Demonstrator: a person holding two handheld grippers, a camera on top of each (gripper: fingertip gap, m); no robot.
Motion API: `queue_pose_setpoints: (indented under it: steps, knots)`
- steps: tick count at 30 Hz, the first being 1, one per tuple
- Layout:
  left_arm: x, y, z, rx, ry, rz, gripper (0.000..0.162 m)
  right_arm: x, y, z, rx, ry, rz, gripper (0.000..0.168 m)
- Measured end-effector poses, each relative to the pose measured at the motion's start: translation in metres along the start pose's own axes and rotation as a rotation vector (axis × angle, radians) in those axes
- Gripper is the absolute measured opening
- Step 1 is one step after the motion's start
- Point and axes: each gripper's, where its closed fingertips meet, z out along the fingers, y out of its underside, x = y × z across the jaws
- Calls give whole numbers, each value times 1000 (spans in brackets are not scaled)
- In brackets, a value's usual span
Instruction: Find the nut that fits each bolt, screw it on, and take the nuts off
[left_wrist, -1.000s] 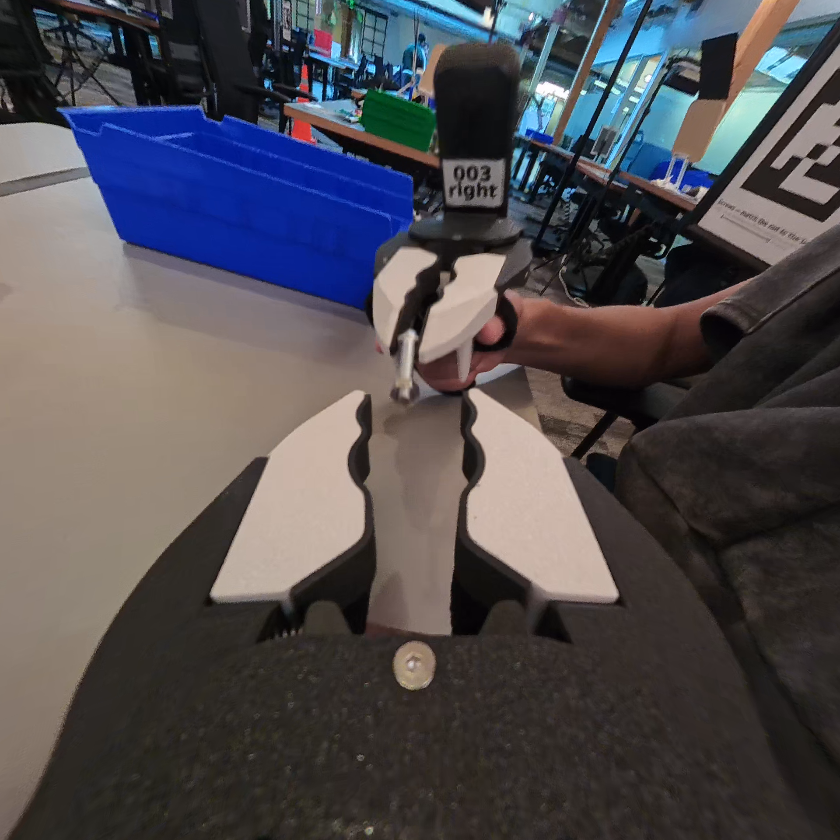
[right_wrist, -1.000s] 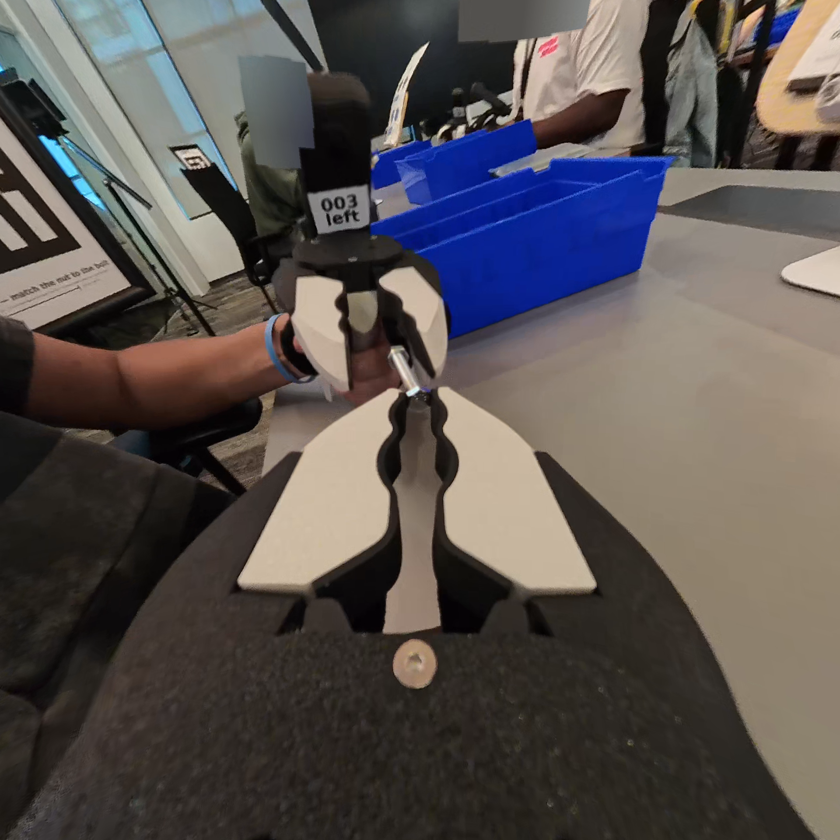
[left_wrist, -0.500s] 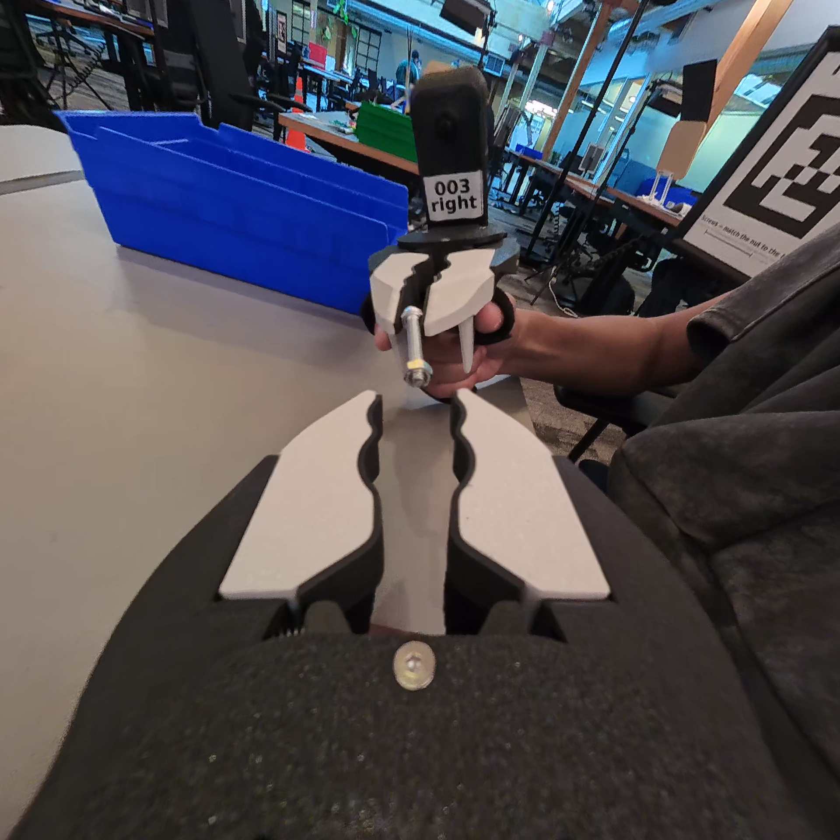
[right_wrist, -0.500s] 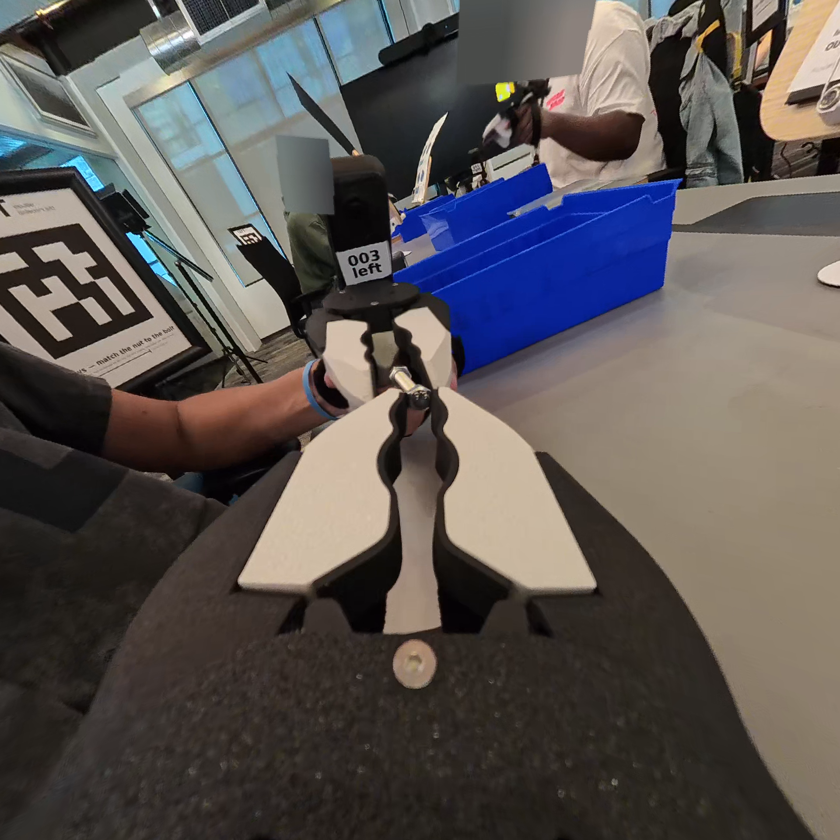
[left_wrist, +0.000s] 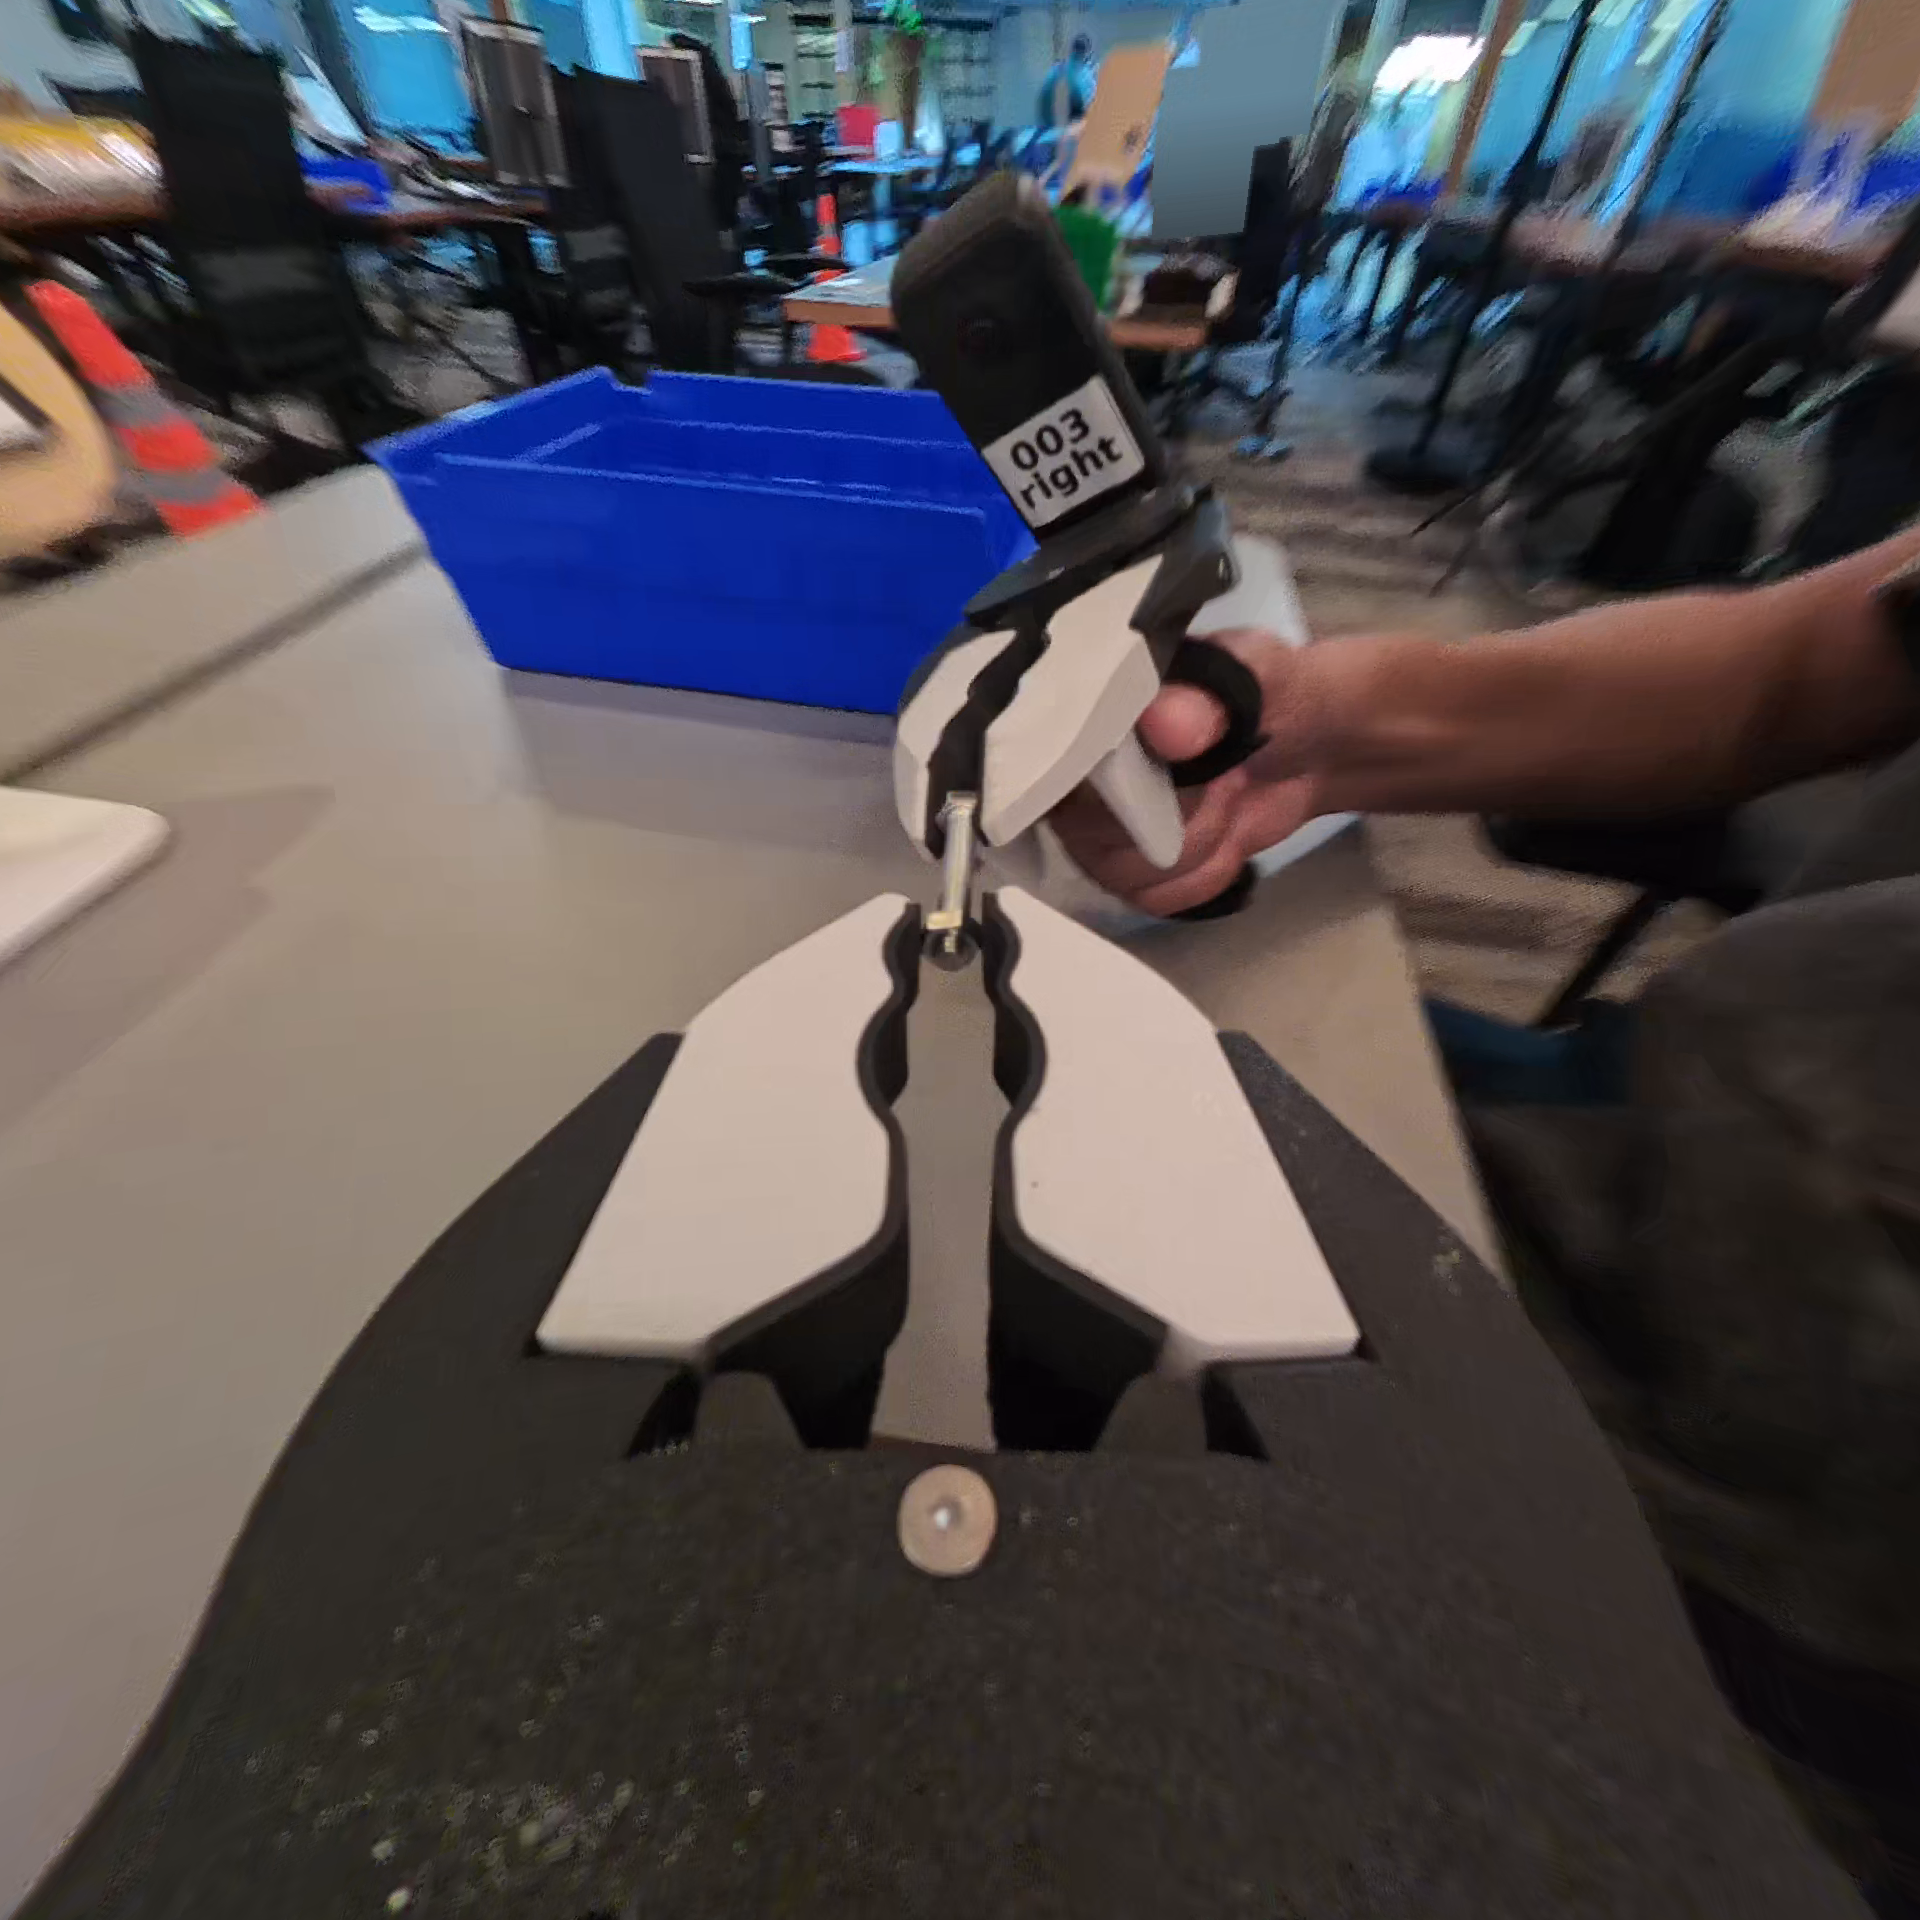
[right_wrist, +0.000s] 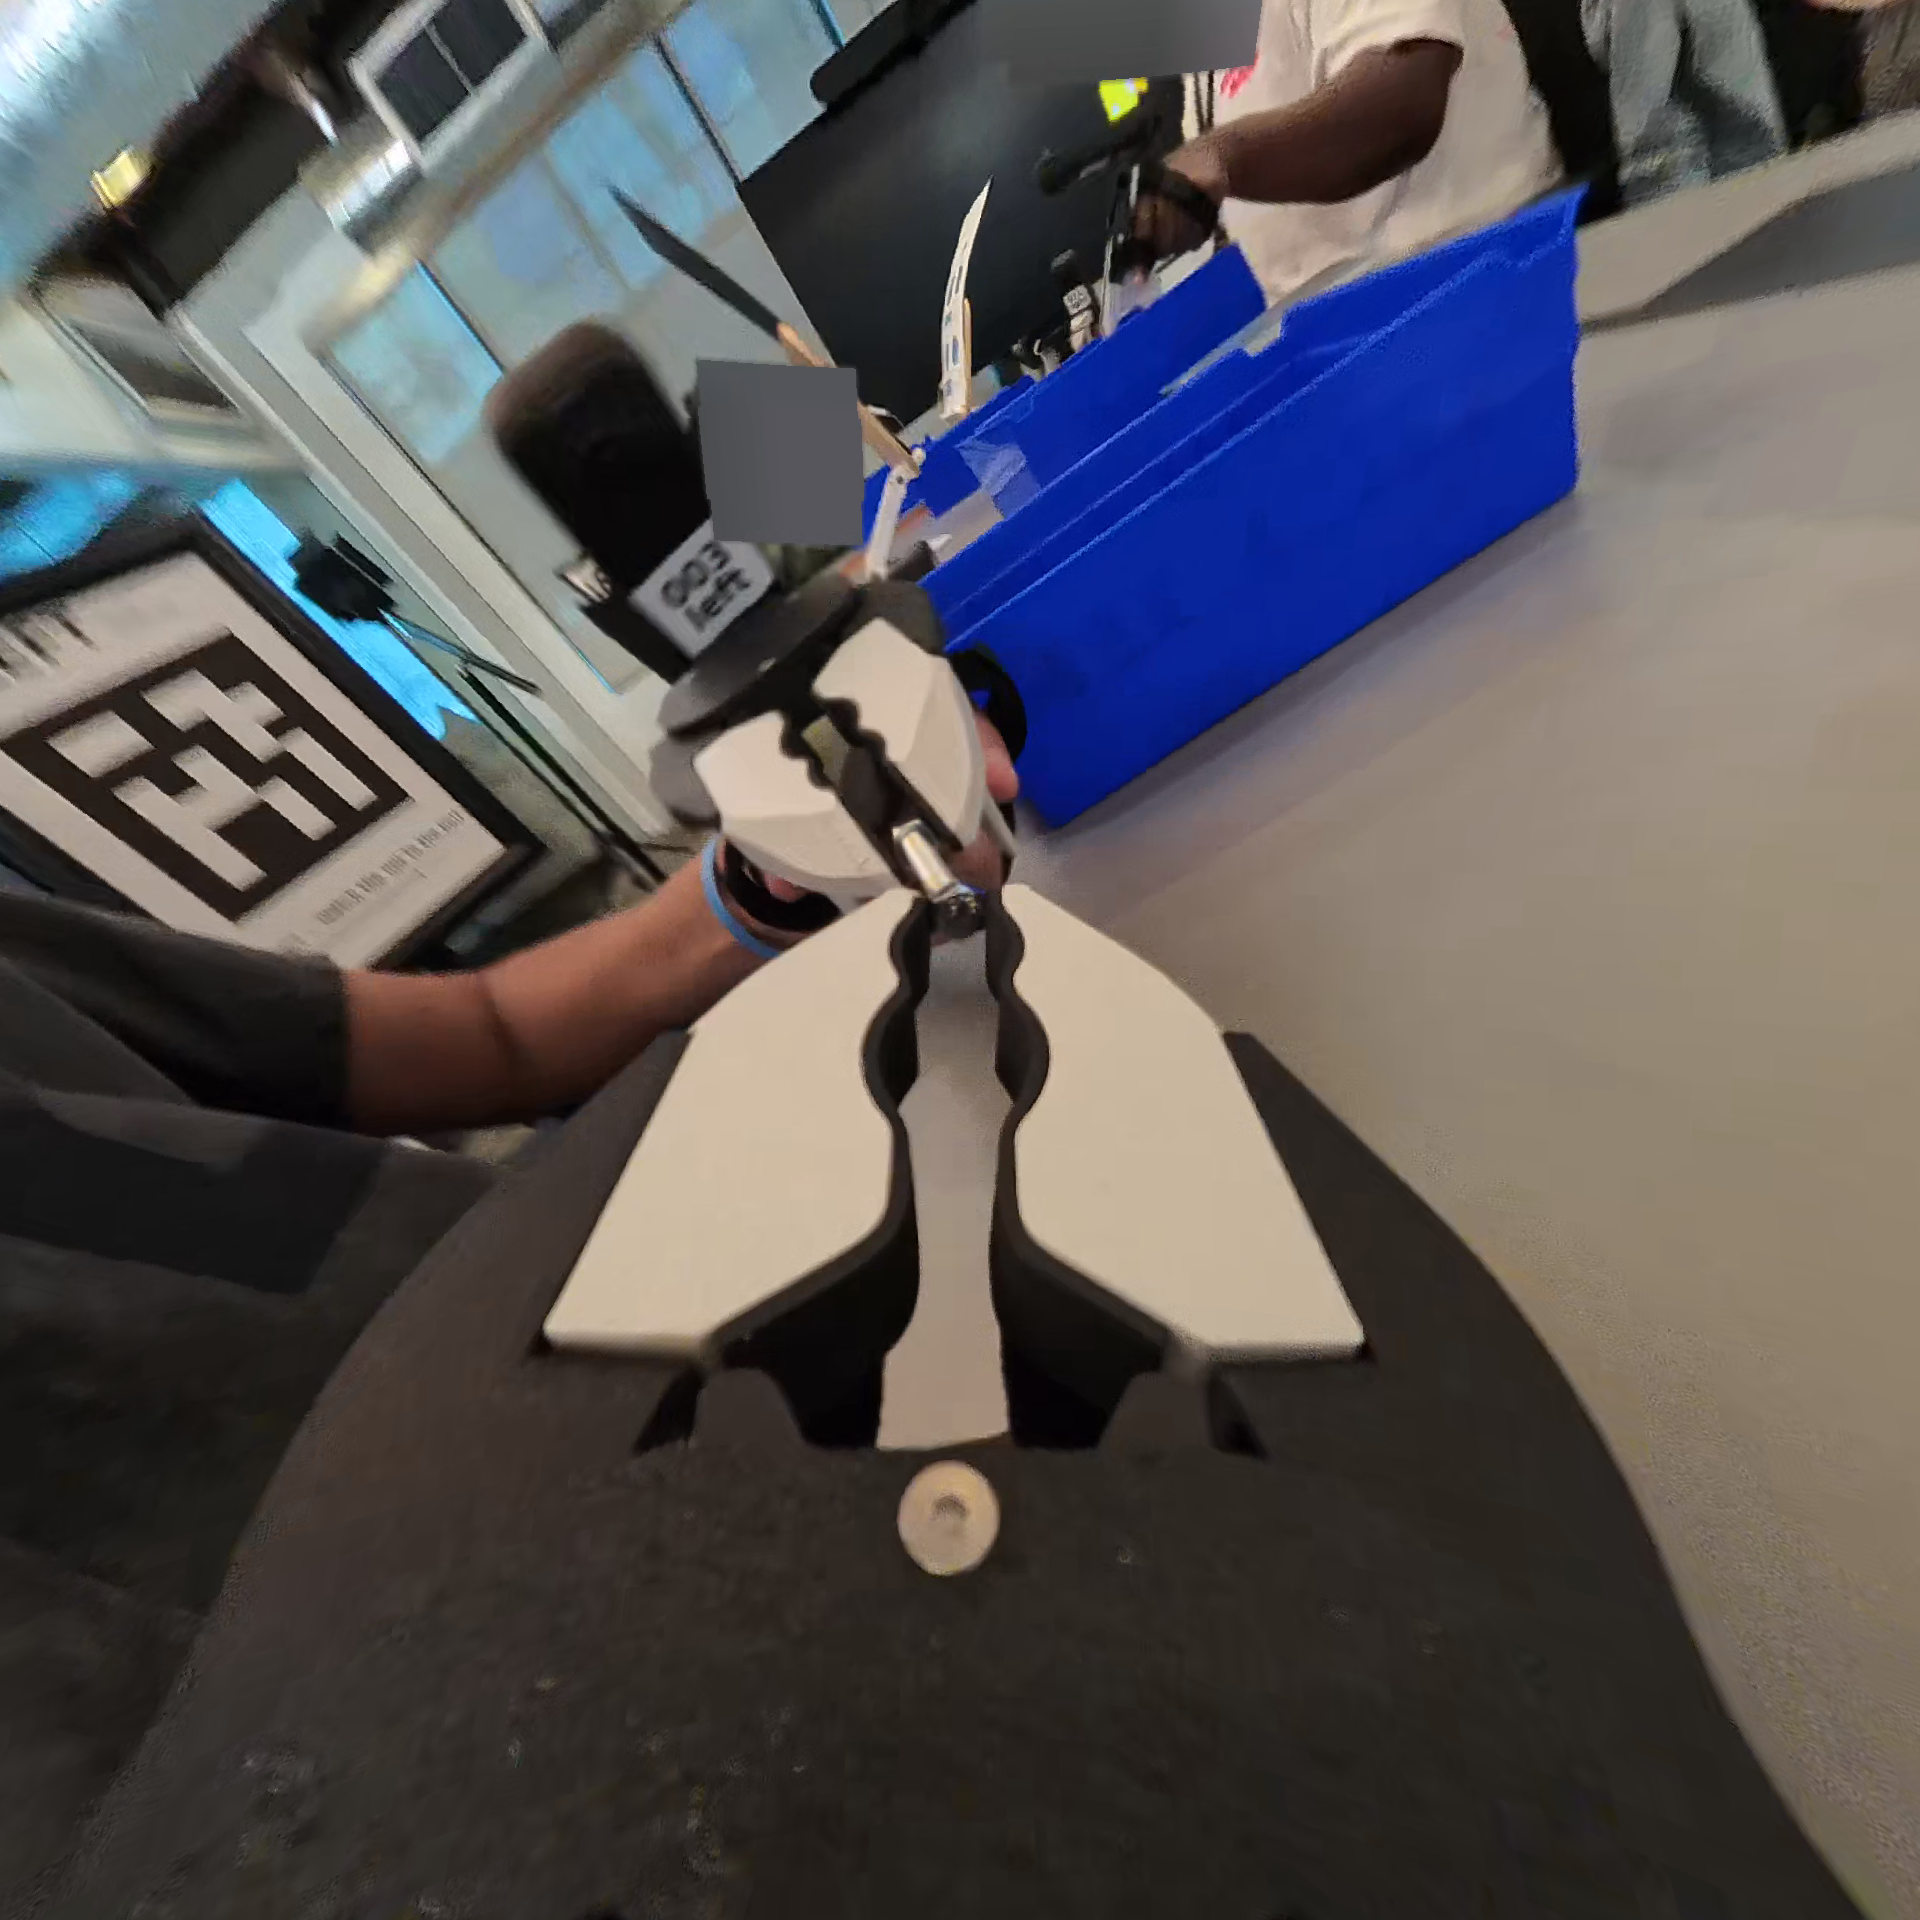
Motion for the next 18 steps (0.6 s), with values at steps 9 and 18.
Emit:
queue_pose_setpoints:
  steps: [9, 18]
  knots:
    - [4, 10, 1, -155, -146, 442, 11, 3, 11, 1, -33, -116, 500, 10]
    - [7, 5, 2, -27, 66, -80, 36, -6, -6, -6, -6, -15, -31, 10]
